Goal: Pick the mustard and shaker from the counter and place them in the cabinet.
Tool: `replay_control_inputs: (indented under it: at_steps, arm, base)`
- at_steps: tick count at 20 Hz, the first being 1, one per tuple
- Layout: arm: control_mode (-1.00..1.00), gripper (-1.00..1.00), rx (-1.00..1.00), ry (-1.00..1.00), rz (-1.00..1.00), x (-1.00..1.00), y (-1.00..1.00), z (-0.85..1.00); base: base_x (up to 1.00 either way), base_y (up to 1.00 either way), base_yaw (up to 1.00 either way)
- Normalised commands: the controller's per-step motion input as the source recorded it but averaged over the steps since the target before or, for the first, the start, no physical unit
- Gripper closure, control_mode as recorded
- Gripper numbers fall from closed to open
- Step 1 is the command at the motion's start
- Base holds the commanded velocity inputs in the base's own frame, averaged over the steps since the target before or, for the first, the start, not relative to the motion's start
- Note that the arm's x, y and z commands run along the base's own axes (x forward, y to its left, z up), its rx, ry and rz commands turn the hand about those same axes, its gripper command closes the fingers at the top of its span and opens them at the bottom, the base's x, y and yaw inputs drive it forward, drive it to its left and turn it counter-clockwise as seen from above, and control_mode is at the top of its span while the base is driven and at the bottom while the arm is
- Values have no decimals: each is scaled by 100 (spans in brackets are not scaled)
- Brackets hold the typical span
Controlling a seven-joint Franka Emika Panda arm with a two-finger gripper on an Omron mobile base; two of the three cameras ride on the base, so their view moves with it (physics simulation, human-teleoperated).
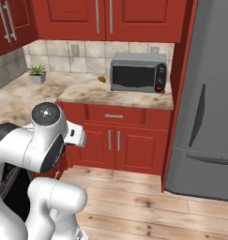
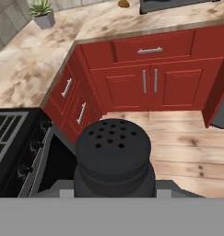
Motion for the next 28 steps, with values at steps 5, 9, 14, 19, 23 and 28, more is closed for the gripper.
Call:
replay_control_inputs:
  at_steps: [5, 9, 14, 19, 23, 28]
  arm:
    - [100, 100, 0, 0, 0, 0, 0, 0]
    - [100, 100, 0, 0, 0, 0, 0, 0]
    - [100, 100, 0, 0, 0, 0, 0, 0]
    - [100, 100, 0, 0, 0, 0, 0, 0]
    - [100, 100, 0, 0, 0, 0, 0, 0]
    - [100, 100, 0, 0, 0, 0, 0, 0]
  base:
    - [-97, -23, 0]
    - [-68, -72, 2]
    - [-29, -96, 4]
    - [-1, -98, 0]
    - [8, -91, 0]
    - [34, -84, 0]
